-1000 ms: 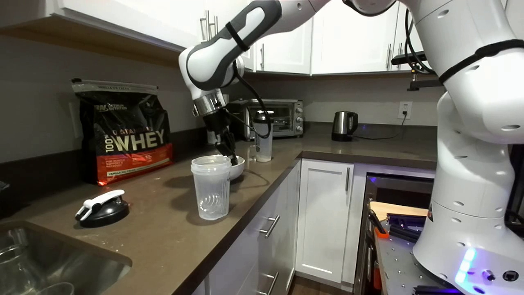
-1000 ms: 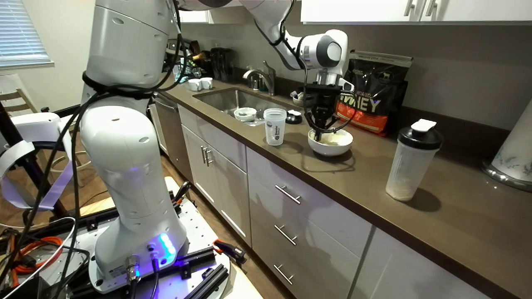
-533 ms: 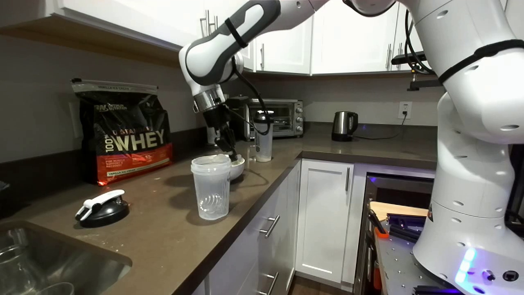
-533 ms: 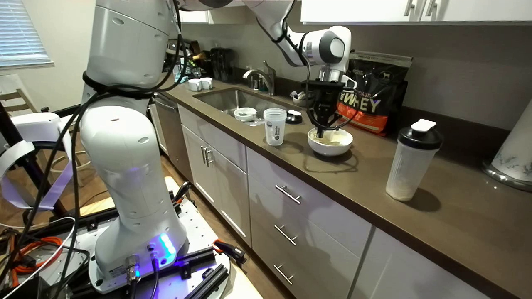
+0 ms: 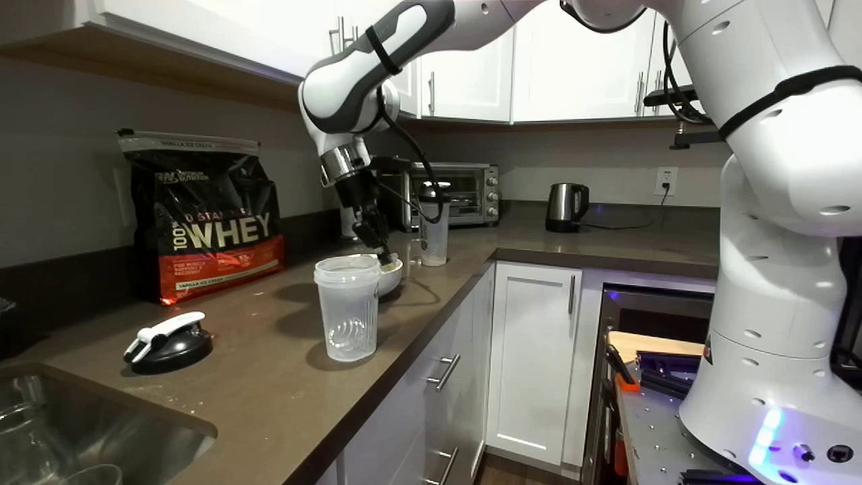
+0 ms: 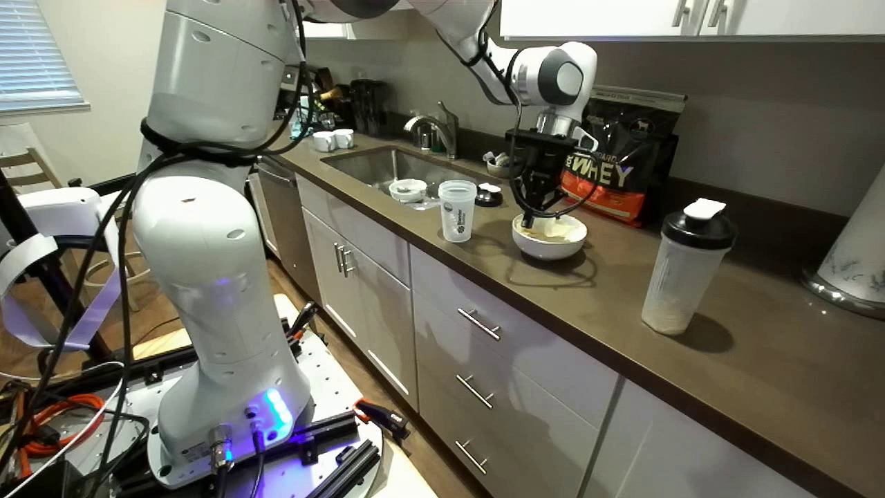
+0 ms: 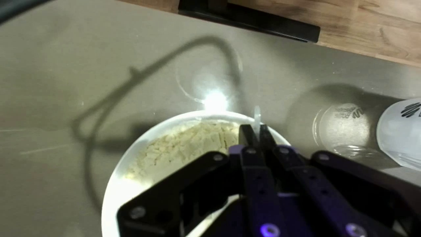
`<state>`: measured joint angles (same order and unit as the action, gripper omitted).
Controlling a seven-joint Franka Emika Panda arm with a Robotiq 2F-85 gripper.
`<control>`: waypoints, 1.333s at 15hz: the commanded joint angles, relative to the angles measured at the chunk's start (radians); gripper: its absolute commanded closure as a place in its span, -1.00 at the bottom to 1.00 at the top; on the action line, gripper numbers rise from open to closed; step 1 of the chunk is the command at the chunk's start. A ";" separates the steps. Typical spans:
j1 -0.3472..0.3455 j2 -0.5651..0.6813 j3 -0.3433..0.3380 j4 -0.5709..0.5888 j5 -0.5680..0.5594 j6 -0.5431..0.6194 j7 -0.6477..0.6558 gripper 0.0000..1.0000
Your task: Take one scoop of whey powder from the bowl and put it in the cup on the left
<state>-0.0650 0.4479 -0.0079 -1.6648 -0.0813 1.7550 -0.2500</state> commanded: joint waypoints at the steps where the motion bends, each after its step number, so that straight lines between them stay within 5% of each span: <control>1: -0.024 0.019 0.010 0.043 0.055 -0.050 -0.039 0.98; 20: -0.042 -0.110 0.007 -0.049 0.120 -0.022 -0.072 0.98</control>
<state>-0.0870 0.3924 -0.0075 -1.6635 0.0006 1.7435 -0.2836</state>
